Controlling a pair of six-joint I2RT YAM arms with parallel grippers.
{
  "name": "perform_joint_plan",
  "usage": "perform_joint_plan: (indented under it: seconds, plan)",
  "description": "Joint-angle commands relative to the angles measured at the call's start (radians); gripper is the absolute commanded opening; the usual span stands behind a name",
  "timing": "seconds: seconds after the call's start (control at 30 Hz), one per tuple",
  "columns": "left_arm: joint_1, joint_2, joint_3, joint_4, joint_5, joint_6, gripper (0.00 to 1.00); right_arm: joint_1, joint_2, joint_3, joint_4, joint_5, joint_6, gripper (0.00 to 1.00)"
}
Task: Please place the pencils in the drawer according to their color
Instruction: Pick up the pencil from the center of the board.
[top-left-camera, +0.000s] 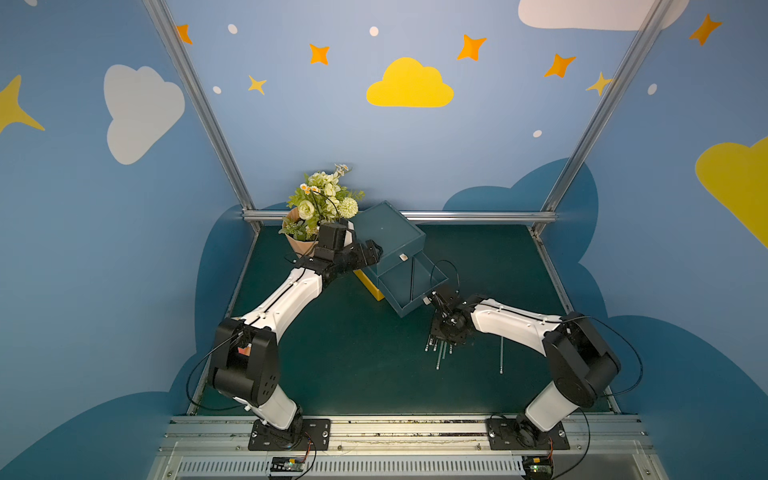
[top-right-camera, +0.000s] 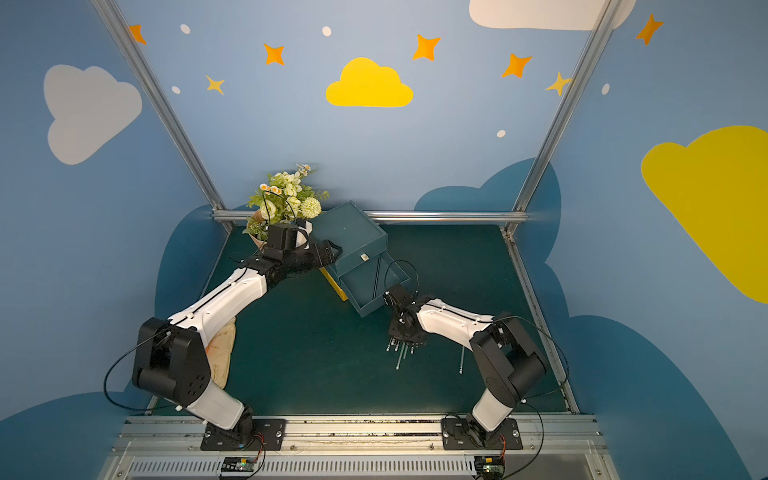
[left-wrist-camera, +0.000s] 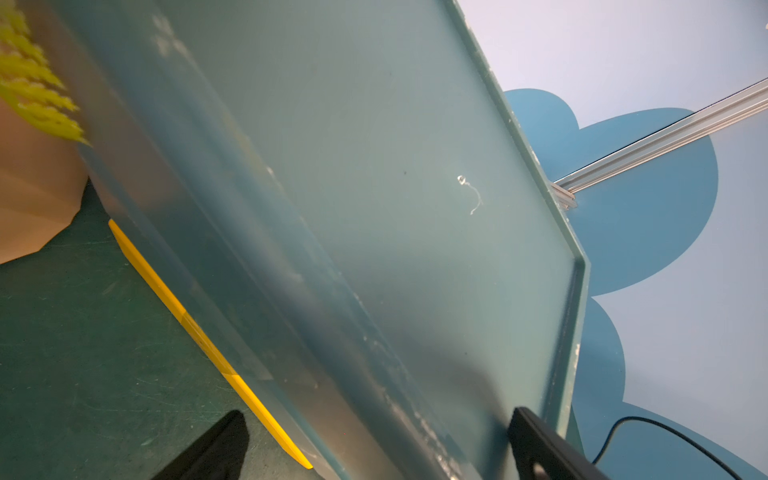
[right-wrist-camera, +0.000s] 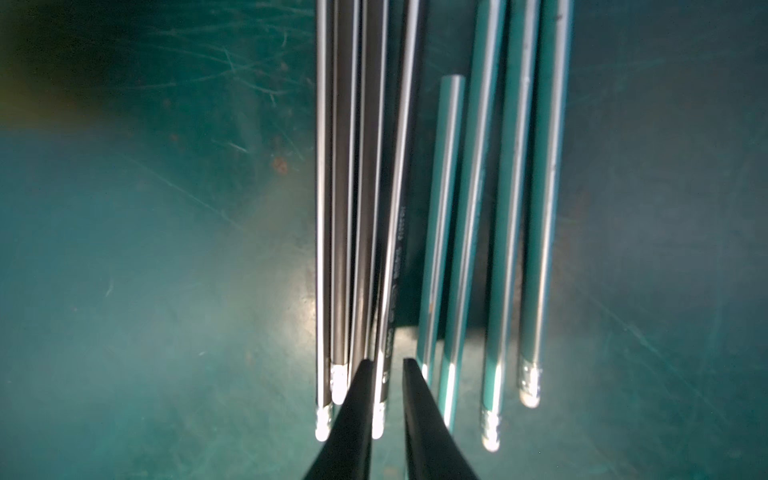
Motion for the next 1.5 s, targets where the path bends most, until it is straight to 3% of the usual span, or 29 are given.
perform_joint_plan:
  seconds: [0.0, 0.57, 0.8, 1.47]
  plan:
    - [-0.002, 0.023, 0.008, -0.081, -0.01, 0.028, 1.0, -0.006, 0.022, 0.033, -0.009, 0.0, -0.019, 0.19]
    - [-0.002, 0.019, 0.003, -0.082, -0.015, 0.03, 1.0, -0.023, 0.109, 0.033, 0.008, -0.021, -0.015, 0.16]
    - [-0.003, 0.018, 0.001, -0.081, -0.015, 0.028, 1.0, -0.03, 0.111, 0.022, 0.0, -0.035, -0.002, 0.0]
    - [-0.002, 0.015, -0.006, -0.074, -0.011, 0.021, 1.0, -0.092, -0.224, -0.002, -0.064, -0.084, 0.038, 0.0]
